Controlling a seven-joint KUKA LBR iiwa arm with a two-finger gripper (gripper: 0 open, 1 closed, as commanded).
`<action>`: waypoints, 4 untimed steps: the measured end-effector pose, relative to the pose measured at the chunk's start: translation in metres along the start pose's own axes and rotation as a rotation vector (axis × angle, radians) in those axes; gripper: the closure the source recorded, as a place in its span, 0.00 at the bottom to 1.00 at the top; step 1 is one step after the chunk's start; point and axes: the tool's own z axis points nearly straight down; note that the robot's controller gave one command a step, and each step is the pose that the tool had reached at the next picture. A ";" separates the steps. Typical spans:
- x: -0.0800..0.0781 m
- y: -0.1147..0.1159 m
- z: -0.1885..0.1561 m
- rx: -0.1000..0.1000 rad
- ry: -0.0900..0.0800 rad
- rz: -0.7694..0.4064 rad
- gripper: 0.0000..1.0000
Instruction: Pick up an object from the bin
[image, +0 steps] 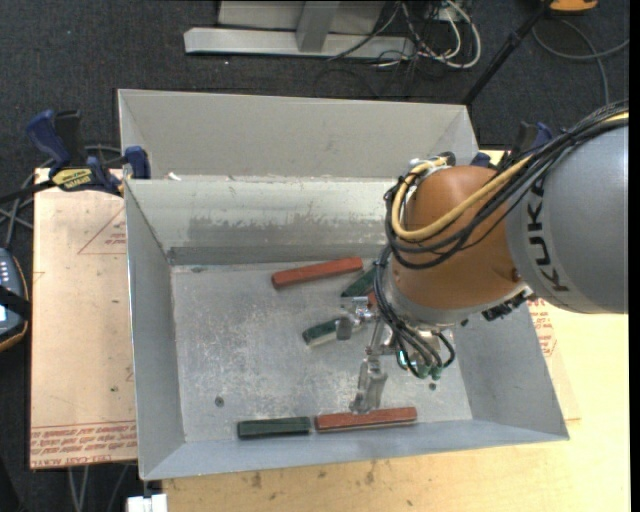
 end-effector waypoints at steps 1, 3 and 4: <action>-0.002 0.000 -0.003 0.000 -0.007 0.002 0.00; -0.076 -0.025 0.058 0.000 -0.009 -0.192 0.00; -0.092 -0.025 0.084 0.000 -0.012 -0.124 0.00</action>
Offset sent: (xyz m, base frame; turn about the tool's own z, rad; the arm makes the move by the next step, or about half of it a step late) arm -0.0028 -0.0278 -0.1278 -0.2097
